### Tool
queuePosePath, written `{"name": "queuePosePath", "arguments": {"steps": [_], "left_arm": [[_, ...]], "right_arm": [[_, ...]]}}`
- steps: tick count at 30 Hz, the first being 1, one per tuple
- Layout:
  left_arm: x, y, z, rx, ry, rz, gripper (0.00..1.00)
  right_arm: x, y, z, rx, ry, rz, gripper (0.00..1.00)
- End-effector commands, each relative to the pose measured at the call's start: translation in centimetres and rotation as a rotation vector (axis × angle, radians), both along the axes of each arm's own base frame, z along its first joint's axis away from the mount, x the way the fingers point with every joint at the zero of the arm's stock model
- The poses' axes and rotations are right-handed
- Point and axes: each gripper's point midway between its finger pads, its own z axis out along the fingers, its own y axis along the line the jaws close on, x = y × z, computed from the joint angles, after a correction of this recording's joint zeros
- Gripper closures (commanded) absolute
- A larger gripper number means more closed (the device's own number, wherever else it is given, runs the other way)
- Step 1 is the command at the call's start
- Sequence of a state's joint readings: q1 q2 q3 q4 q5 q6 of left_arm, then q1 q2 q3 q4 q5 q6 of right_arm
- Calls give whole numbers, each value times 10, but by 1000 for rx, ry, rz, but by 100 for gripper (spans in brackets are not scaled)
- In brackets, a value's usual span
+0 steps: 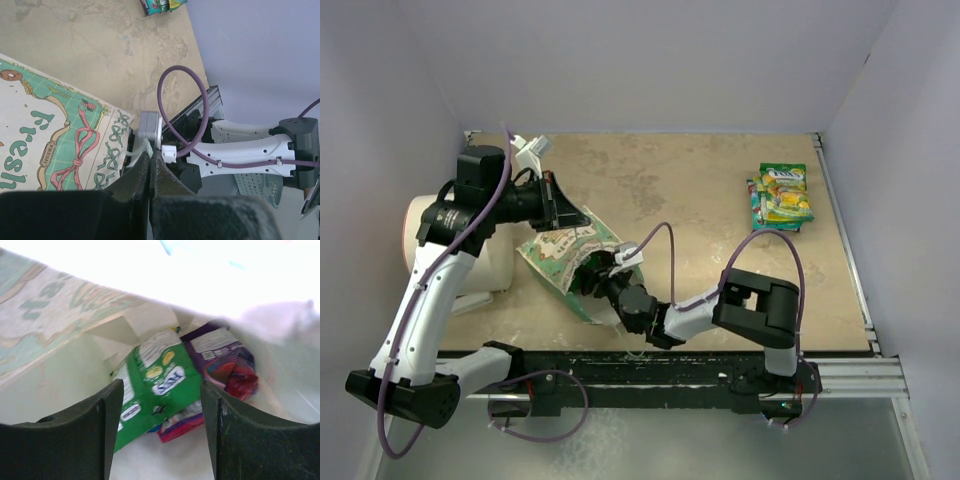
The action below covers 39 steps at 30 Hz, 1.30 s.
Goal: Take the snacks out of the paper bag
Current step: Take out the snack from the paper bag.
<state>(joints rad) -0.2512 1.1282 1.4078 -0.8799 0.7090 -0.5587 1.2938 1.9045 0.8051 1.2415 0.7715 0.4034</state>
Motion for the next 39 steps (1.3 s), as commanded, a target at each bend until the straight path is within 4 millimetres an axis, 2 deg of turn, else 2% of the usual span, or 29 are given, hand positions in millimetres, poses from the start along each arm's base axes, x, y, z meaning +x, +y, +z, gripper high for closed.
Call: {"name": "queuePosePath", "arguments": {"steps": [1, 8, 10, 13, 18, 22, 24, 26, 32, 33, 36, 39], "left_arm": [[2, -3, 11, -40, -39, 13, 100], [2, 0, 8, -34, -29, 46, 100], [2, 0, 6, -35, -26, 50, 100], [3, 0, 5, -38, -19, 52, 100], [5, 1, 6, -31, -25, 58, 100], [3, 3, 5, -17, -25, 58, 100], [2, 4, 4, -5, -23, 62, 100], [2, 6, 4, 7, -28, 68, 100], [1, 14, 4, 40, -40, 109, 100], [1, 15, 3, 42, -39, 115, 100], [0, 16, 4, 39, -44, 126, 100], [-1, 15, 6, 29, -46, 124, 100]], "right_arm": [[21, -12, 17, 136, 19, -58, 35], [38, -4, 10, 88, 10, -3, 35], [36, 4, 8, 71, -9, 33, 38], [31, 16, 17, 114, -49, 91, 46], [27, 31, 8, 106, -45, 134, 56], [29, 33, -5, 90, -22, 133, 57], [32, 33, -3, 94, -29, 131, 57], [32, 37, 1, 89, -43, 147, 64], [30, 38, 21, 117, -74, 175, 94], [30, 40, 24, 129, -77, 184, 94], [32, 43, 28, 167, -65, 191, 80], [34, 51, 27, 185, -61, 196, 73]]}}
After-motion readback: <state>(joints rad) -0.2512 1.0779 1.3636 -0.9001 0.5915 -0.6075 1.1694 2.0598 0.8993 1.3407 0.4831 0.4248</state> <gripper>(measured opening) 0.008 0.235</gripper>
